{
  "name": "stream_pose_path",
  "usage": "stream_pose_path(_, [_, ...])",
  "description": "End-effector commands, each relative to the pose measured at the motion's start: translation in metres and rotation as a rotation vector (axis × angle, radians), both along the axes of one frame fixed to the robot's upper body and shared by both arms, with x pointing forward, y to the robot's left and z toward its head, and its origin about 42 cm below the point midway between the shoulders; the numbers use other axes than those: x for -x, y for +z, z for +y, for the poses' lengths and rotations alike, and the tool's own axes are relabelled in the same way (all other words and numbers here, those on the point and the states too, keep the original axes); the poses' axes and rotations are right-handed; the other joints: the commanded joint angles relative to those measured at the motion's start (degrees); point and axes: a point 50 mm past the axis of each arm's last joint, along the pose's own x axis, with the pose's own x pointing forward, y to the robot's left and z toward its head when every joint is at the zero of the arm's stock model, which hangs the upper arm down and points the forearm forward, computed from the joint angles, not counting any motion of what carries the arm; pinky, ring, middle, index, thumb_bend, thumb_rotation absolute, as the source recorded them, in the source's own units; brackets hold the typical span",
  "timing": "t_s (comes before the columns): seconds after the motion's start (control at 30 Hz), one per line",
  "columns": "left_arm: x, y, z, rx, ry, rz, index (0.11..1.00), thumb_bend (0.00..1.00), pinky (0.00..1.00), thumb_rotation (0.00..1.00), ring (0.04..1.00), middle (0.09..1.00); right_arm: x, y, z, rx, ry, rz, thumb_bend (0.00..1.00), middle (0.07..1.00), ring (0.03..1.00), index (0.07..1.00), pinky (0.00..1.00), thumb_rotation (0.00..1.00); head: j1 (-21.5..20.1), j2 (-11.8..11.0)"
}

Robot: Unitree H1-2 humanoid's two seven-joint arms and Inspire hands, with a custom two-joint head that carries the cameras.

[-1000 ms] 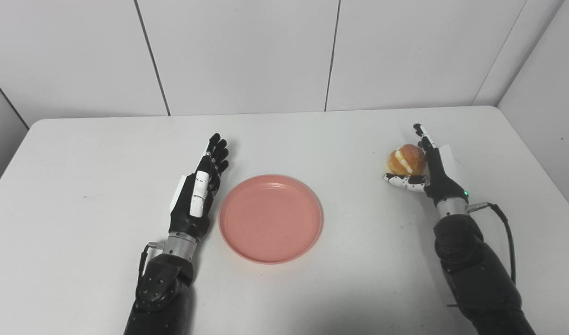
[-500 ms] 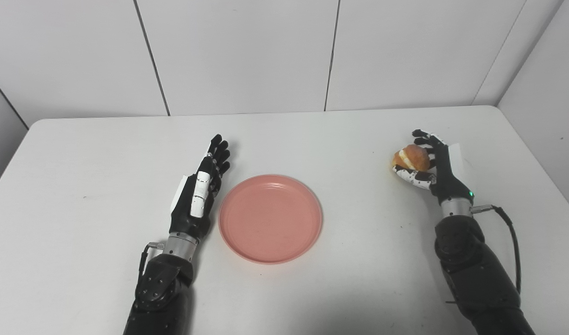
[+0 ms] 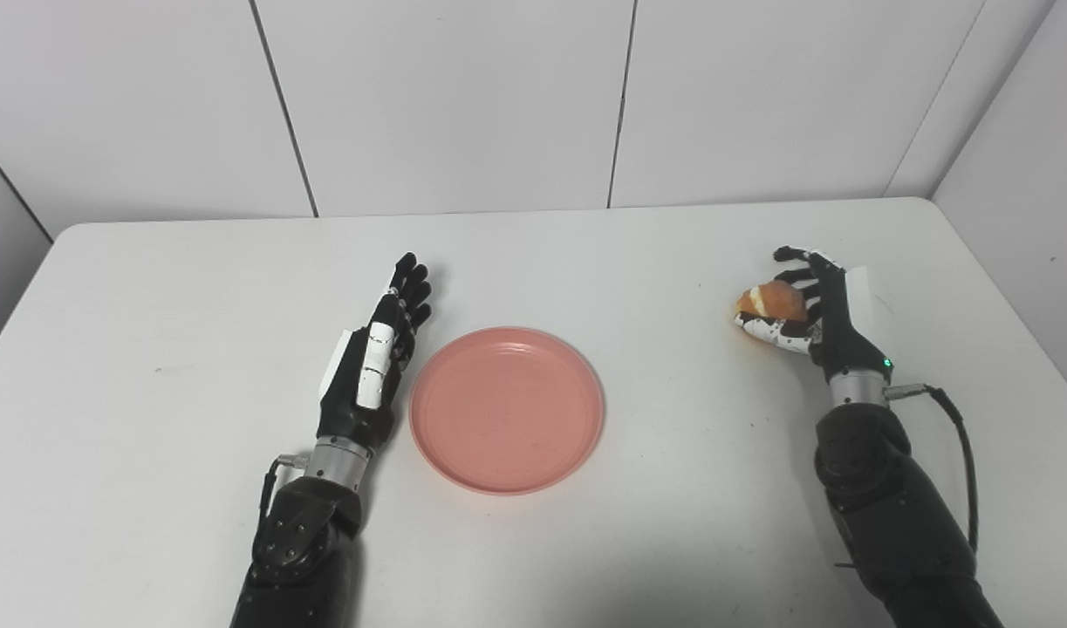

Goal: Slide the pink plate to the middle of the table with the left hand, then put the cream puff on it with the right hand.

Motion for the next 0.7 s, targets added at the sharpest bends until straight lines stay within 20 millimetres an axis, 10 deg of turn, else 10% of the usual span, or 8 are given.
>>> stream_pose_path(0.0, [0.0380,-0.0542,0.0175,-0.014,0.026,0.173,1.000,0.70,1.00,1.00,1.000,0.998,-0.0057,0.0194,-0.0027,-0.001,-0.034,-0.068,0.52,0.532,0.418,0.612,0.36,0.00,0.1,-0.1])
stream_pose_path(0.27, [0.0384,-0.0549,0.0173,-0.012,0.029,0.171,1.000,0.71,1.00,1.00,1.000,0.996,-0.0050,0.0207,-0.0019,-0.017,-0.053,-0.098,0.51,0.502,0.406,0.492,0.18,0.00,0.4,0.1])
stream_pose_path(0.67, [0.0386,-0.0545,0.0168,-0.017,0.024,0.181,1.000,0.70,1.00,1.00,1.000,0.999,-0.0031,0.0277,0.0004,-0.061,-0.025,-0.188,0.51,0.467,0.373,0.525,0.26,0.00,0.8,0.3])
